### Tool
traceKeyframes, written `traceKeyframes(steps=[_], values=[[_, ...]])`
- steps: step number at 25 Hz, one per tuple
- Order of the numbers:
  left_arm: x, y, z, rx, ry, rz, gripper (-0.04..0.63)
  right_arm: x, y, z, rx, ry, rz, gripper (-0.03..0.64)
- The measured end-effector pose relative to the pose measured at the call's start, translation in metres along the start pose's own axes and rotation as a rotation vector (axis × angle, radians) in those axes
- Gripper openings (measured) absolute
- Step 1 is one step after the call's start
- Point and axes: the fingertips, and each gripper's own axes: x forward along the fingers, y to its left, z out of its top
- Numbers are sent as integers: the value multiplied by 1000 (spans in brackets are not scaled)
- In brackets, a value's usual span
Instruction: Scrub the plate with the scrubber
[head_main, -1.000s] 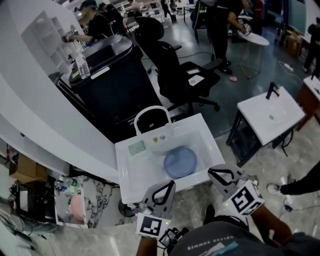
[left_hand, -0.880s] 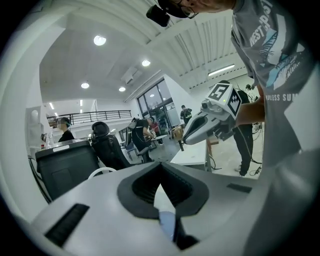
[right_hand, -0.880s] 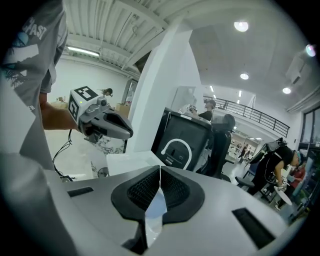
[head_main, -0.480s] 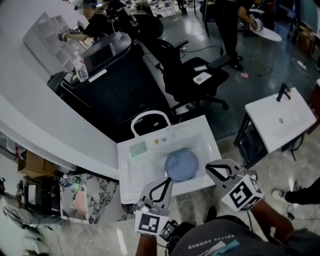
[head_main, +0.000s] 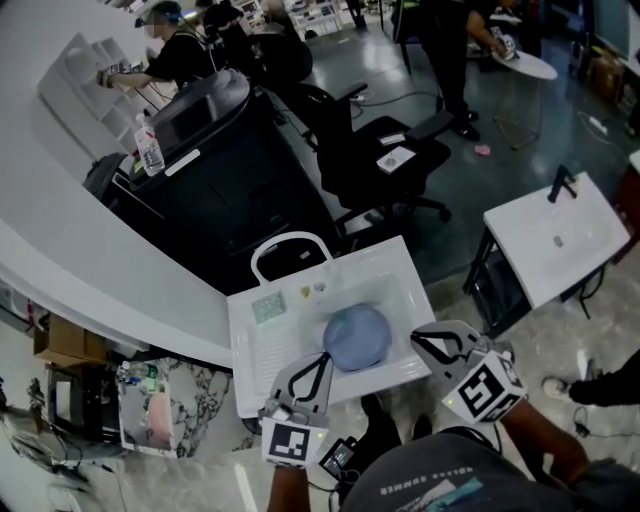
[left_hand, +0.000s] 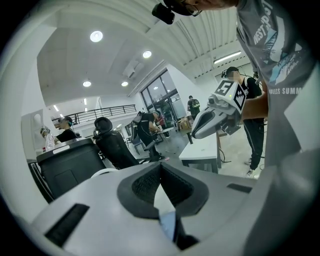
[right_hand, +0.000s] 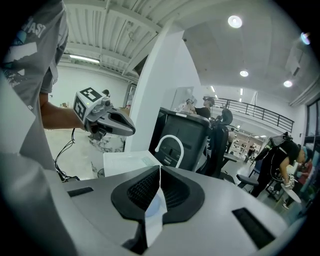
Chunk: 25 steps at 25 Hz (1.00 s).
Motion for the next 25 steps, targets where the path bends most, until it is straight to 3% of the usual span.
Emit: traceKeyframes(steps=[11,25], values=[[19,23,-10,0,-24,-28,2,10,-13,-17,12,51,-50,32],[31,90,-78,-42,74,-9,2,86,-24,-23,72,120,3,32]])
